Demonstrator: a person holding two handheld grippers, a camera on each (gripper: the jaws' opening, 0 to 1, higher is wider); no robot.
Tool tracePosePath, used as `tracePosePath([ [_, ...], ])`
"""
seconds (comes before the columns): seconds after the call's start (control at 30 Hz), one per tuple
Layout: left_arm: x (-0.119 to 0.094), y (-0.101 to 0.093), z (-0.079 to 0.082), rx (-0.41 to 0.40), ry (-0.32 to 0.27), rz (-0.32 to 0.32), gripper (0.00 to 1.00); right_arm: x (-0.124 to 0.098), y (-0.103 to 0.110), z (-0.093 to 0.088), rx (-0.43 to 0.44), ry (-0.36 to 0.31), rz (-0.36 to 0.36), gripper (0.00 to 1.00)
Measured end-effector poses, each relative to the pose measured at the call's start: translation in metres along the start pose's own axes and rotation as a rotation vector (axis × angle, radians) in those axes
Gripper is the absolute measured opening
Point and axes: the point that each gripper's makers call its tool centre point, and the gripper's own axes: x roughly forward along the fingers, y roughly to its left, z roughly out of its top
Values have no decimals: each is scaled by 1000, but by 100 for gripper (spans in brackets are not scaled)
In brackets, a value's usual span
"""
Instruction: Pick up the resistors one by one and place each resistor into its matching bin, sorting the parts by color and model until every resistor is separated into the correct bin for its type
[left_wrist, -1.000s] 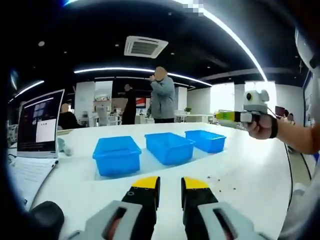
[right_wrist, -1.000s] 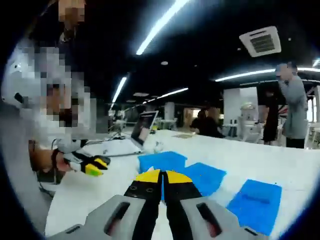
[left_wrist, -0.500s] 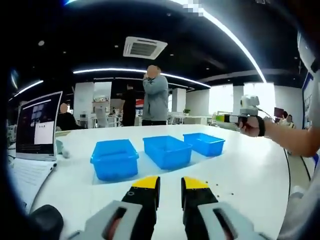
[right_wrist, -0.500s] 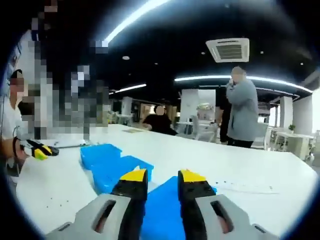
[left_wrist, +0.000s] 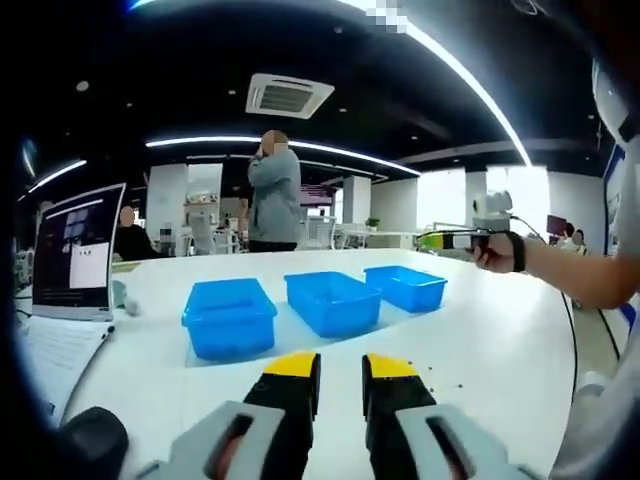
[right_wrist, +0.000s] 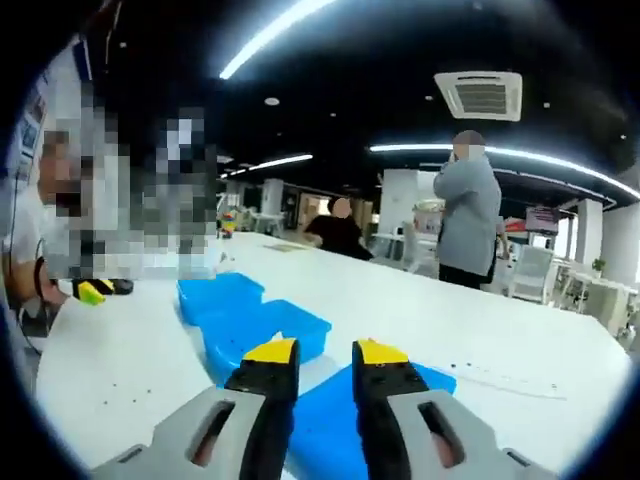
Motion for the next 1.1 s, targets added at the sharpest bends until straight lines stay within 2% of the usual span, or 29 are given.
tracePosePath([
  [0.07,0,0,1,-1,-5,-2,20,3,15,-3,-41,49,54,22],
  [0.13,0,0,1,-2,-4,-2,20,5,38,-9,-79,116,144,21],
  [0.3,-2,0,-4,-8,3,-4,19,7,102,-31,-208,301,380,18],
  [0.33,-2,0,-5,-11,5,-5,19,6,122,-38,-248,349,451,18],
  [0.4,-3,0,-6,-13,6,-3,19,2,153,-42,-291,403,545,18],
  [0.47,-3,0,-7,-18,5,-2,19,1,171,-45,-317,438,611,18],
  [0.57,-4,2,-8,-21,4,3,19,2,189,-49,-359,482,684,18],
  [0.7,-6,5,-11,-25,6,10,19,5,205,-55,-391,526,746,18],
  [0.83,-8,6,-13,-31,6,16,19,-1,217,-72,-410,609,821,18],
  [0.93,-10,7,-16,-38,8,21,19,-4,220,-89,-435,685,847,16],
  [1.1,-10,8,-20,-45,14,22,19,-1,222,-103,-438,728,852,14],
])
